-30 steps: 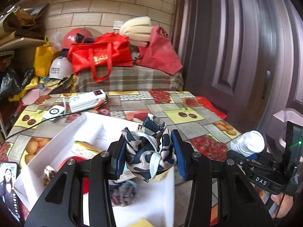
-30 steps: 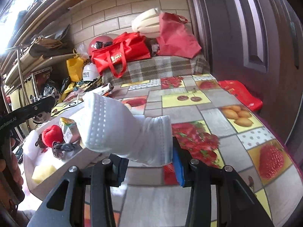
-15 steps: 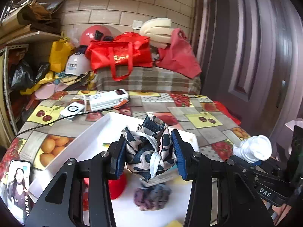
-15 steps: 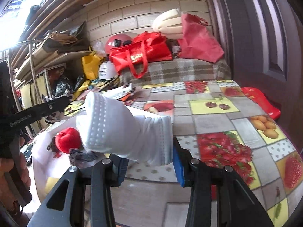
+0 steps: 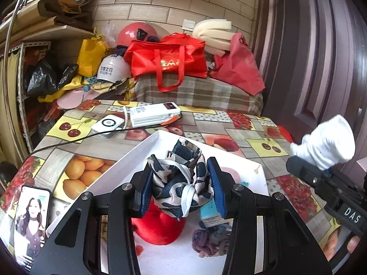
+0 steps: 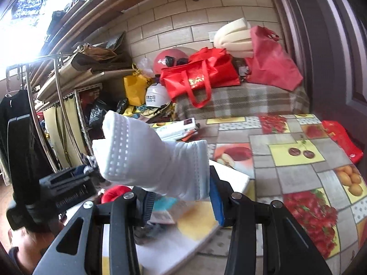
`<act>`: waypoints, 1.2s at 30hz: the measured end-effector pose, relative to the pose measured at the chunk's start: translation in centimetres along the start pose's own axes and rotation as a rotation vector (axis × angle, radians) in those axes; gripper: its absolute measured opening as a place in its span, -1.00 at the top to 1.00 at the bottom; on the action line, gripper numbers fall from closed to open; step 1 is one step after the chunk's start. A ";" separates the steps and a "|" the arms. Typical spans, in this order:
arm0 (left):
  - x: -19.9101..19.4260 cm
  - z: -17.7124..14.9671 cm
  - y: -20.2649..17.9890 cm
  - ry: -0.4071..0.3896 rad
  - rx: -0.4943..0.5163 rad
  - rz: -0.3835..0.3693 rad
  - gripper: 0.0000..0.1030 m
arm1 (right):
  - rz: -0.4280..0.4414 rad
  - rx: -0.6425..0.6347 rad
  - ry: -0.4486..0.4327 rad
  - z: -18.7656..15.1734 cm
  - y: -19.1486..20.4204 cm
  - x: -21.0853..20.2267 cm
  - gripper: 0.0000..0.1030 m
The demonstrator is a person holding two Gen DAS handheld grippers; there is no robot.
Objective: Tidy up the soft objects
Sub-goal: 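Carry the scrunchie and sock over the white box with both grippers, then lower the scrunchie and sock into the box and open both grippers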
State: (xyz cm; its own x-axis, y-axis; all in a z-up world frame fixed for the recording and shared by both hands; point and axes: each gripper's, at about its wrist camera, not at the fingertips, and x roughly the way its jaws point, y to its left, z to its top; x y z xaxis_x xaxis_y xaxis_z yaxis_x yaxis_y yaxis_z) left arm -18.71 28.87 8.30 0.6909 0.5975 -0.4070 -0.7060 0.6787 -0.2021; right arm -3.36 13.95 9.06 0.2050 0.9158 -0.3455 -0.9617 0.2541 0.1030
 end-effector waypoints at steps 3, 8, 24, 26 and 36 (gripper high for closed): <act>0.2 0.1 1.1 0.007 -0.032 0.020 0.15 | 0.010 0.005 0.014 0.5 0.5 1.0 0.17; 0.8 0.0 2.4 0.028 -0.070 0.052 0.15 | 0.024 0.021 0.076 0.2 1.0 3.2 0.16; 0.8 -0.1 2.2 0.038 -0.062 0.062 0.15 | 0.020 0.018 0.154 -0.8 2.2 5.4 0.16; 0.8 -0.1 2.2 0.040 -0.062 0.062 0.15 | 0.017 0.014 0.163 -0.8 2.2 5.7 0.16; 1.0 -0.4 2.4 0.043 -0.068 0.091 -0.20 | 0.022 0.000 0.188 -1.3 2.7 6.0 -0.40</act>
State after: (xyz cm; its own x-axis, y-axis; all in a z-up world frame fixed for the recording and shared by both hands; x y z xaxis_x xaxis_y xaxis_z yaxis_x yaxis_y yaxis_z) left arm -19.81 30.94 7.05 0.6174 0.6352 -0.4640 -0.7752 0.5913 -0.2221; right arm -4.97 19.74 6.01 0.1458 0.8469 -0.5113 -0.9656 0.2343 0.1127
